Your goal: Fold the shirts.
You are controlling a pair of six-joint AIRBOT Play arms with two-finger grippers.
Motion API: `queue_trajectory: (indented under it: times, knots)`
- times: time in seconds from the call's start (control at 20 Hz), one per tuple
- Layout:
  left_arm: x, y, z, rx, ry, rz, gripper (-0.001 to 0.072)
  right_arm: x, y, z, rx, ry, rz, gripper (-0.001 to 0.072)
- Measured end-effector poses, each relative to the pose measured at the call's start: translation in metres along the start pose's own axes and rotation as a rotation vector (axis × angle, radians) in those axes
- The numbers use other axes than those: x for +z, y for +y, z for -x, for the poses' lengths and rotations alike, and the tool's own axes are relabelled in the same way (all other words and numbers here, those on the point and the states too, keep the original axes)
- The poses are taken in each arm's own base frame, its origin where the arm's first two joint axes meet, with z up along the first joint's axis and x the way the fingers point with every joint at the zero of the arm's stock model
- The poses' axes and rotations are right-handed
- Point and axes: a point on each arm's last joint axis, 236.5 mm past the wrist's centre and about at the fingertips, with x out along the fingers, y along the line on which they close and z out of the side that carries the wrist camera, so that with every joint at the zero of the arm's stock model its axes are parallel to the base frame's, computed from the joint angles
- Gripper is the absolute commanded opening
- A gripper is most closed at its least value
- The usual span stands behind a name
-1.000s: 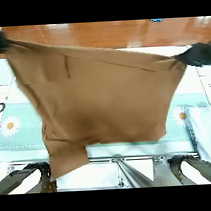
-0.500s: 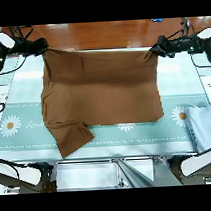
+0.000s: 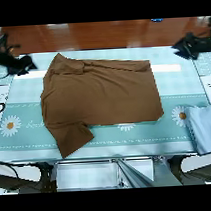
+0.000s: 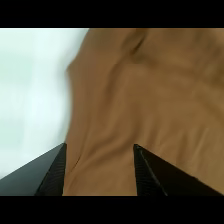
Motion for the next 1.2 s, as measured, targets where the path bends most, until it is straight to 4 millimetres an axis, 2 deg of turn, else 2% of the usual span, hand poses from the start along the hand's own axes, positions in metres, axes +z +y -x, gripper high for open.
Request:
queue_trajectory:
  times: [0.1,0.2,0.35,0.45,0.6,0.7,1.15,1.2]
  knots:
    - [-0.057,0.036,0.005,0.010,0.095,0.085,0.0509,-0.041,-0.028,0.023,-0.065,0.019,-0.035,0.0412]
    - [-0.117,0.056,0.006,-0.040,0.170,0.168,0.0509,-0.082,-0.047,0.038,-0.089,-0.005,-0.079,0.0412]
    - [-0.188,0.071,0.003,-0.125,0.228,0.308,0.0509,-0.142,-0.059,0.044,-0.071,-0.027,-0.136,0.0412]
    - [-0.217,0.073,-0.001,-0.171,0.246,0.380,0.0509,-0.172,-0.061,0.042,-0.058,-0.024,-0.156,0.0412]
    - [-0.243,0.069,-0.009,-0.226,0.270,0.435,0.0508,-0.201,-0.062,0.038,-0.044,-0.007,-0.166,0.0412]
    - [-0.247,0.060,-0.016,-0.273,0.265,0.447,0.0508,-0.211,-0.061,0.037,-0.031,0.004,-0.167,0.0412]
    - [-0.249,0.020,-0.046,-0.374,0.314,0.409,0.0501,-0.222,-0.059,0.035,-0.019,0.018,-0.163,0.0412]
    - [-0.250,0.017,-0.049,-0.374,0.322,0.397,0.0346,-0.222,-0.059,0.035,-0.020,0.016,-0.164,0.0412]
